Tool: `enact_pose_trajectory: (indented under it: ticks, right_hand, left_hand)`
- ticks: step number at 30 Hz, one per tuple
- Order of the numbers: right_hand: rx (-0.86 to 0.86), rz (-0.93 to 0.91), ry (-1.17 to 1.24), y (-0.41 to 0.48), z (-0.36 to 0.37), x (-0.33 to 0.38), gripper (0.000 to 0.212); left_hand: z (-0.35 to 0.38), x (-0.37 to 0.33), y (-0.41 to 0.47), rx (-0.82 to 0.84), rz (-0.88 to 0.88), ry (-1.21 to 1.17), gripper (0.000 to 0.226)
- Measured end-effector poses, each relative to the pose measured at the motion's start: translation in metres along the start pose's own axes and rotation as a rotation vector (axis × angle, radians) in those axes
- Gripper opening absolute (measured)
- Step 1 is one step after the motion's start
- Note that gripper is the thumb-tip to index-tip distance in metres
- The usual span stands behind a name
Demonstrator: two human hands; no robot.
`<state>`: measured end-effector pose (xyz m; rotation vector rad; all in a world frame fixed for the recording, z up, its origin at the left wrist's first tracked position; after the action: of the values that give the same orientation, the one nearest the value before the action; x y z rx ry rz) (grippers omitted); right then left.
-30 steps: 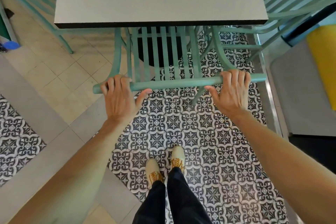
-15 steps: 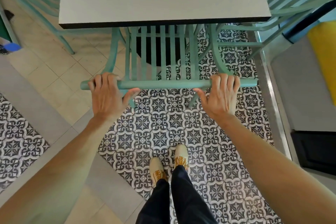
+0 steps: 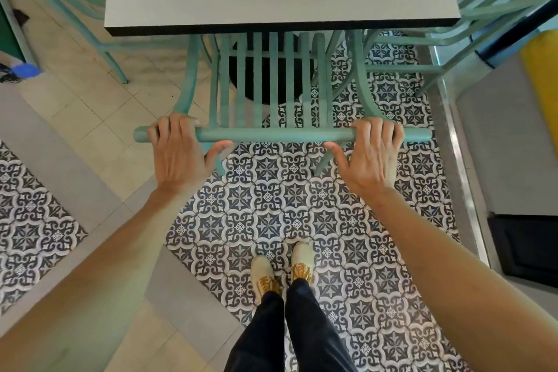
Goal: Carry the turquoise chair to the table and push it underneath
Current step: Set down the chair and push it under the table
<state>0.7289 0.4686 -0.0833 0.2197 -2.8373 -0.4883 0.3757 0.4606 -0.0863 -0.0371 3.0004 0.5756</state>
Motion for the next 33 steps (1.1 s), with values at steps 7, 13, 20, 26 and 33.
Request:
enact_pose_trajectory:
  ticks: [7, 13, 20, 26, 33]
  right_hand:
    - [0.01, -0.017, -0.014, -0.001, -0.001, -0.008, 0.062]
    - [-0.02, -0.026, -0.018, 0.01, 0.004, -0.013, 0.059]
    - [-0.045, -0.035, -0.022, 0.018, 0.01, -0.027, 0.061]
    - [-0.056, -0.038, -0.009, 0.017, 0.011, -0.029, 0.064]
    - [-0.033, -0.035, -0.005, 0.019, 0.006, -0.033, 0.068]
  left_hand:
    - [0.004, -0.006, -0.005, -0.032, 0.006, 0.017, 0.068]
    - [0.007, -0.009, 0.006, -0.069, 0.016, -0.011, 0.072]
    - [0.015, -0.014, 0.013, -0.08, 0.014, -0.009, 0.072]
    - [0.011, -0.017, 0.012, -0.062, 0.004, -0.005, 0.071]
    - [0.007, -0.027, 0.012, -0.047, 0.0, 0.012, 0.066]
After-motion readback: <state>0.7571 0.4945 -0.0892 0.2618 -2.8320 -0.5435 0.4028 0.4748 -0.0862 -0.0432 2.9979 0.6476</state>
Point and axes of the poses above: each hand's wrist, its own y-axis towards the middle knuckle, its own z-axis out of the palm, x = y × z, the point moved 6 cm from there along y, towards the middle knuckle, and after that the axes turned 8 degrees about y, right-handed, at the moved point
